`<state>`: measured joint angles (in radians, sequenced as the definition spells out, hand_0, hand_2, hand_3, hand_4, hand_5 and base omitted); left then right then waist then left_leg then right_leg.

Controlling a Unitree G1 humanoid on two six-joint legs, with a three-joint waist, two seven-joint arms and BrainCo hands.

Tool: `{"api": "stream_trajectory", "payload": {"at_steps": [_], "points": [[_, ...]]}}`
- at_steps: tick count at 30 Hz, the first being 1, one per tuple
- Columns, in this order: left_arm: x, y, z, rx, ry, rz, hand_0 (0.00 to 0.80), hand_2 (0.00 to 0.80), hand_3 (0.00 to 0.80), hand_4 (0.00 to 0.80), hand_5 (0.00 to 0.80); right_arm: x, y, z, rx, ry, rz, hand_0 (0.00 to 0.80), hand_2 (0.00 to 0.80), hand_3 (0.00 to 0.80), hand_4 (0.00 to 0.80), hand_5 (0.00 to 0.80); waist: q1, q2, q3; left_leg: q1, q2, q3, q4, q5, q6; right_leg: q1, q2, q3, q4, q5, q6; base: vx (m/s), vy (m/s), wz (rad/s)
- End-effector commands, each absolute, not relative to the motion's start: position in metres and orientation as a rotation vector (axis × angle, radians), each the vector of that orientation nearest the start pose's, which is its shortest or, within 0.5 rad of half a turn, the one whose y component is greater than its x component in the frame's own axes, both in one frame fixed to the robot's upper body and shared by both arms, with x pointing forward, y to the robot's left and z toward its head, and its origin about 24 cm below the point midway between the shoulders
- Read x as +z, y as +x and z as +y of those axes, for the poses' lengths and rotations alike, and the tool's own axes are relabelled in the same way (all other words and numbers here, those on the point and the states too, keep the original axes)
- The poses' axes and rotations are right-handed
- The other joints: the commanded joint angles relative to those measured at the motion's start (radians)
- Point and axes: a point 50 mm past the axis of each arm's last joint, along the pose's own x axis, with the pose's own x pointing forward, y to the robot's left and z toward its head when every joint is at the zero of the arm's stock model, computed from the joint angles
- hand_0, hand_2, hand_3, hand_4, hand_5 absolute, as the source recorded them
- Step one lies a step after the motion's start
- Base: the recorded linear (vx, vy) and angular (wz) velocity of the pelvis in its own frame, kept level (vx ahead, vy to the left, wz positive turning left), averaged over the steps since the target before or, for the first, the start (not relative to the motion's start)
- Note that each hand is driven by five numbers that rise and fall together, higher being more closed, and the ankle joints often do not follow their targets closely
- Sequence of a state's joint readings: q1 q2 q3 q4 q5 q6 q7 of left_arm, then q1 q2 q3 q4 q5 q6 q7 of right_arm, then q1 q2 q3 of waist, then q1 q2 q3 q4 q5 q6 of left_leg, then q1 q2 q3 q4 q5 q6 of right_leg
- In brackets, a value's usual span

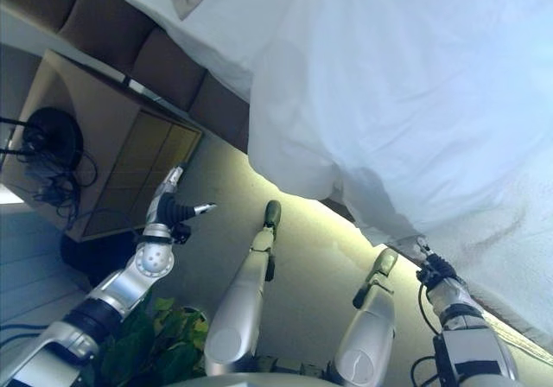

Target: Make the bed neatly

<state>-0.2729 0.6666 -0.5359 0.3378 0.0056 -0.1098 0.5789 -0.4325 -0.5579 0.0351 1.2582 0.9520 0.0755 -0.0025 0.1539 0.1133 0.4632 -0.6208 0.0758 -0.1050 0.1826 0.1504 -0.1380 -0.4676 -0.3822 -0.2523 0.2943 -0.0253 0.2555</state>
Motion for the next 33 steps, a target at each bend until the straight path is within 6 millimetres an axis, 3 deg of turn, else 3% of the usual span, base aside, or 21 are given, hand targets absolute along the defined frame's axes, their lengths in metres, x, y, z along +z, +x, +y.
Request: {"api": "stream_trajectory", "payload": {"at_steps": [1,9,12,15,26,33], "points": [[0.074,0.293,0.216,0.182,0.714,-0.238,0.000,0.000,0.000,0.000,0.000,-0.012,0.255,-0.367,-0.643,0.318,0.534,0.000,0.000,0.000,0.000,0.000,0.013,0.018,0.057,-0.038,-0.034,0.035,0.065,-0.027,0.063,-0.130,0.019,0.019,-0.027,0.166,-0.019,-0.029,-0.010,0.05],[0.079,0.287,0.216,0.167,0.661,-0.282,0.000,0.000,0.000,0.000,0.000,0.035,0.275,-0.390,-0.674,0.278,0.413,0.000,0.000,0.000,0.000,0.000,0.031,0.067,0.057,-0.085,-0.049,0.028,0.028,0.010,0.065,-0.204,0.005,0.024,-0.007,0.164,-0.015,-0.027,0.016,0.05],[0.078,0.285,0.214,0.153,0.656,-0.288,0.000,0.000,0.000,0.000,0.000,0.047,0.283,-0.390,-0.650,0.259,0.382,0.000,0.000,0.000,0.000,0.000,0.033,0.078,0.057,-0.088,-0.050,0.030,0.017,0.017,0.063,-0.217,0.003,0.027,-0.005,0.166,-0.015,0.000,0.000,0.00],[0.079,0.284,0.212,0.147,0.649,-0.296,0.000,0.000,0.000,0.000,0.000,0.047,0.284,-0.389,-0.635,0.260,0.375,0.800,0.800,0.800,0.800,0.800,0.033,0.085,0.057,-0.086,-0.051,0.031,0.019,0.015,0.062,-0.221,-0.003,0.030,0.003,0.163,-0.015,0.000,0.000,0.00],[0.076,0.285,0.211,0.162,0.645,-0.289,0.000,0.000,0.000,0.000,0.000,0.016,0.270,-0.379,-0.613,0.329,0.428,0.800,0.800,0.800,0.800,0.800,0.028,0.073,0.049,-0.055,-0.040,0.037,0.033,-0.004,0.056,-0.196,-0.006,0.025,0.018,0.156,-0.014,0.000,0.000,0.00],[0.069,0.285,0.213,0.179,0.656,-0.264,0.000,0.000,0.000,0.000,0.000,-0.028,0.238,-0.369,-0.642,0.359,0.577,0.800,0.800,0.800,0.800,0.800,0.017,0.031,0.022,-0.006,-0.019,0.045,0.023,-0.023,0.050,-0.141,0.013,0.010,-0.003,0.154,-0.014,0.000,0.000,0.00]]}}
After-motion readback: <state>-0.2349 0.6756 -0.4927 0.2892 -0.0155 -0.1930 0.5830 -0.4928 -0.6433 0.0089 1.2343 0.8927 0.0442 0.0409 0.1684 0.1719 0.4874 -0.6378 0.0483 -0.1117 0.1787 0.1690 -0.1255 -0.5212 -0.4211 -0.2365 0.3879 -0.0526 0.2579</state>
